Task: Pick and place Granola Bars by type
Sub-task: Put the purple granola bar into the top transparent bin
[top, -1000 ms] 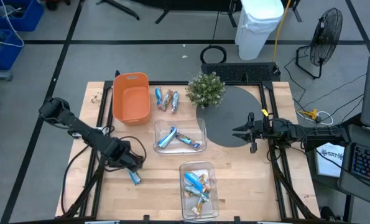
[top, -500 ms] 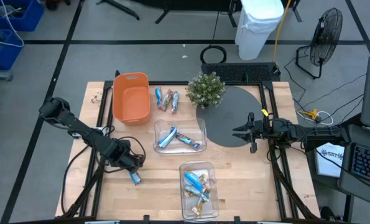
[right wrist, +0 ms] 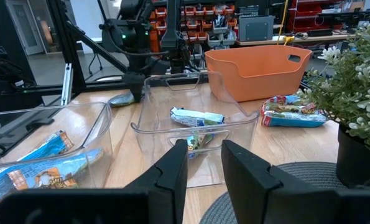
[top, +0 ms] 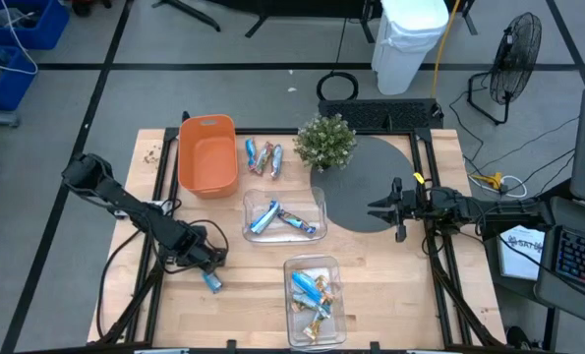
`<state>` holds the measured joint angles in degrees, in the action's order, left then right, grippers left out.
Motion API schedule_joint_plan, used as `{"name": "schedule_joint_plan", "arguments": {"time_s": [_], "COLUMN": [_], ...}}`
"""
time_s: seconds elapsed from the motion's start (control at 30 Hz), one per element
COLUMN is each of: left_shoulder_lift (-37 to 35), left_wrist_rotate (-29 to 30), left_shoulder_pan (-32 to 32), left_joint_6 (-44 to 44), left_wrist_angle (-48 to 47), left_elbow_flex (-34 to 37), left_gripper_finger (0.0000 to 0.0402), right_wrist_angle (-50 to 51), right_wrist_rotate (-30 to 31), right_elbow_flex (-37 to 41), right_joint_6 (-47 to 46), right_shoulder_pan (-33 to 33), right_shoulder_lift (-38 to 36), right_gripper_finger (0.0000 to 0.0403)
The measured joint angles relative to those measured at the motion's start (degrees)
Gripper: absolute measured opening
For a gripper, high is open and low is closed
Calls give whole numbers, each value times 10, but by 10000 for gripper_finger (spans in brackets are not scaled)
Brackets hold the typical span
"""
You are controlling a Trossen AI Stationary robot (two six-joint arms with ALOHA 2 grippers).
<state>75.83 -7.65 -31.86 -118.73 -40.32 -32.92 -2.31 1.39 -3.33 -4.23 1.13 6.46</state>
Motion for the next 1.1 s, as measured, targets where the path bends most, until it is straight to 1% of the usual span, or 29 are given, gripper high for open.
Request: {"name": "schedule_joint_plan", "arguments": {"time_s": [0.17,0.43,0.53,0.67,0.93,1.1], "left_shoulder_lift": [0,0,0,0,0,0], "left_wrist_rotate": [-14,-15,-18,-30,-29,-29], "left_shoulder_pan": [0,0,0,0,0,0], "left_joint_6": [0,0,0,5,16,20], "left_wrist_angle": [4,5,5,5,5,5], "left_elbow_flex": [1,1,1,1,1,1], "left_gripper_finger": [223,223,215,183,89,39], "right_wrist_angle": [0,0,0,0,0,0], "right_wrist_rotate": [0,0,0,0,0,0], "right_elbow_flex": [0,0,0,0,0,0], "right_joint_6": [0,0,0,0,0,0], "right_shoulder_pan": [0,0,0,0,0,0], "right_shoulder_lift": [0,0,0,0,0,0], "right_gripper_finger": [89,89,89,89,89,89]}}
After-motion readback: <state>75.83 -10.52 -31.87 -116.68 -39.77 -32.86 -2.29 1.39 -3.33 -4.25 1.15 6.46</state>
